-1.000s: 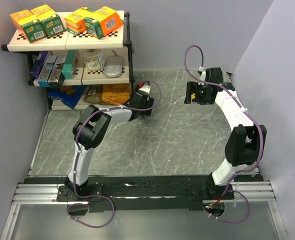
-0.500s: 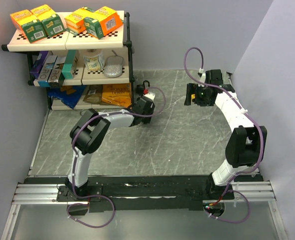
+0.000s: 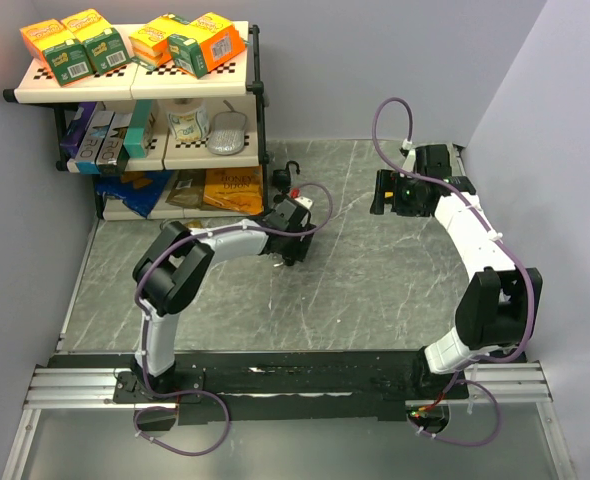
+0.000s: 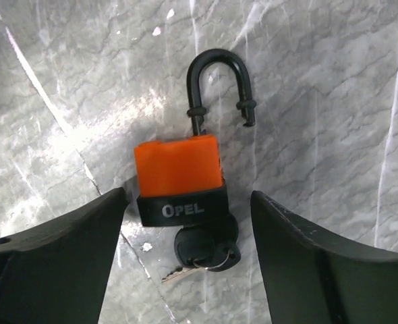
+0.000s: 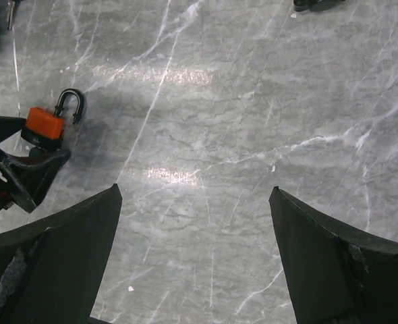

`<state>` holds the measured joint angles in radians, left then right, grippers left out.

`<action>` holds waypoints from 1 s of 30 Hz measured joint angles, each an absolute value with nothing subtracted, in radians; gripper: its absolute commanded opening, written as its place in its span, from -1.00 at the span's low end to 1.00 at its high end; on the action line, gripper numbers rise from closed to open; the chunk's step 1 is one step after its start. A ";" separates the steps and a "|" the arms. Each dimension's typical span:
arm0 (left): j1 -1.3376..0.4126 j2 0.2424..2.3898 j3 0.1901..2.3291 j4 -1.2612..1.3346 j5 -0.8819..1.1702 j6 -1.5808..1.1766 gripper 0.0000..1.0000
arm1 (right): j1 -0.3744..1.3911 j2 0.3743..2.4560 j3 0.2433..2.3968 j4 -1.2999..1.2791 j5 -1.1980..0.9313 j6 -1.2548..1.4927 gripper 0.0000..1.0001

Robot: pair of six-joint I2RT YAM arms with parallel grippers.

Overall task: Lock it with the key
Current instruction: Pick up the lock from the center of the board.

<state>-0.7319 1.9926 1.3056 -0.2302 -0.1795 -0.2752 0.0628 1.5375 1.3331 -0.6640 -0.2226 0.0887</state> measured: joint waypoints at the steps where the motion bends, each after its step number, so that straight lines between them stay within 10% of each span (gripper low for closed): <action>1: -0.732 2.001 1.322 -0.246 -0.180 -0.279 0.62 | 0.063 1.537 1.333 -0.664 -0.223 0.089 0.99; 12: -0.722 2.083 1.457 -0.321 -0.190 -0.303 0.38 | 0.063 1.536 1.333 -0.664 -0.222 0.089 0.99; 19: -0.710 2.088 1.473 -0.335 -0.191 -0.342 -0.52 | 0.063 1.536 1.333 -0.662 -0.233 0.082 0.99; 30: -0.708 1.909 1.470 -0.346 -0.053 -0.492 -0.98 | 0.047 1.268 1.285 -0.439 -0.370 0.019 0.99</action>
